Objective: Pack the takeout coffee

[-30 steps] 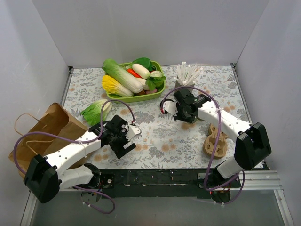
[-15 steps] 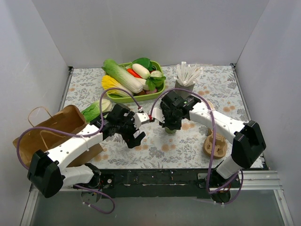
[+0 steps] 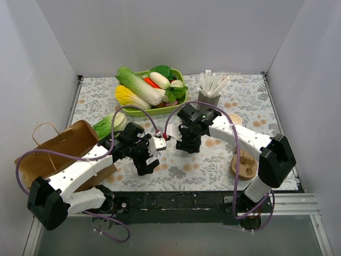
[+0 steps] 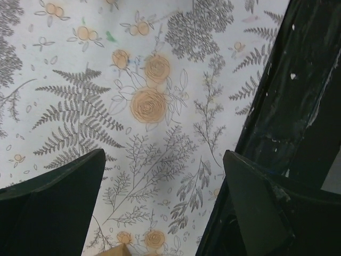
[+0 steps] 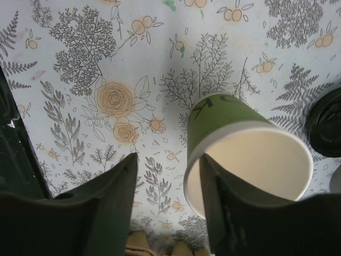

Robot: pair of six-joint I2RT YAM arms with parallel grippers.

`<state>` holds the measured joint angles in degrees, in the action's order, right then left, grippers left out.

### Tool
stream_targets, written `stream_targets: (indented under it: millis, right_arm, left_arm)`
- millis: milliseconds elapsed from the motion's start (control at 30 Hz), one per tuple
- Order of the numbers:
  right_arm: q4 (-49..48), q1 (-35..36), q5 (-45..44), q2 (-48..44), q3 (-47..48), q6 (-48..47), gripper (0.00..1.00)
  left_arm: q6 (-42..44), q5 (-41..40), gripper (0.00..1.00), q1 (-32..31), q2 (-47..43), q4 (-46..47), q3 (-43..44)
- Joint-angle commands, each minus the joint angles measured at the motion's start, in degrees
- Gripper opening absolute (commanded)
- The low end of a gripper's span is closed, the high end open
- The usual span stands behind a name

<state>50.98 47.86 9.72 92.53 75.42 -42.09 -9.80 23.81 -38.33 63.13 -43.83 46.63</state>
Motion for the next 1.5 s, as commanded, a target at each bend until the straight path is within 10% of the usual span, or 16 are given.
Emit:
stream_targets:
  millis: [0, 200, 267, 900, 1233, 1467]
  right_arm:
    - [0.43, 1.19, 2.41, -3.41, 1.05, 0.51, 0.68]
    - [2.72, -1.88, 5.04, -6.22, 3.76, 2.27, 0.73]
    - [3.77, -3.81, 7.23, -7.62, 4.82, 3.23, 0.91]
    - [0.35, -6.90, 9.01, -12.02, 6.06, 5.70, 0.95]
    - [0.61, -7.16, 8.74, -11.93, 6.23, 5.87, 0.94]
    - [-0.27, -9.18, 7.33, -11.67, 7.81, 6.39, 0.94]
  left_arm:
    - [8.38, 0.36, 0.94, -0.61, -3.19, -8.62, -0.75]
    - [13.66, -11.14, 0.93, -0.52, -4.68, -14.78, -2.59]
    - [14.54, -16.92, 0.92, -0.52, -5.56, -15.66, -4.87]
    - [16.65, -51.58, 0.97, 11.77, 3.39, -0.57, -14.55]
    - [18.77, -56.51, 0.97, 23.03, 16.58, 21.05, -7.44]
    - [7.70, -42.56, 0.91, 23.74, 18.87, 12.03, 4.68]
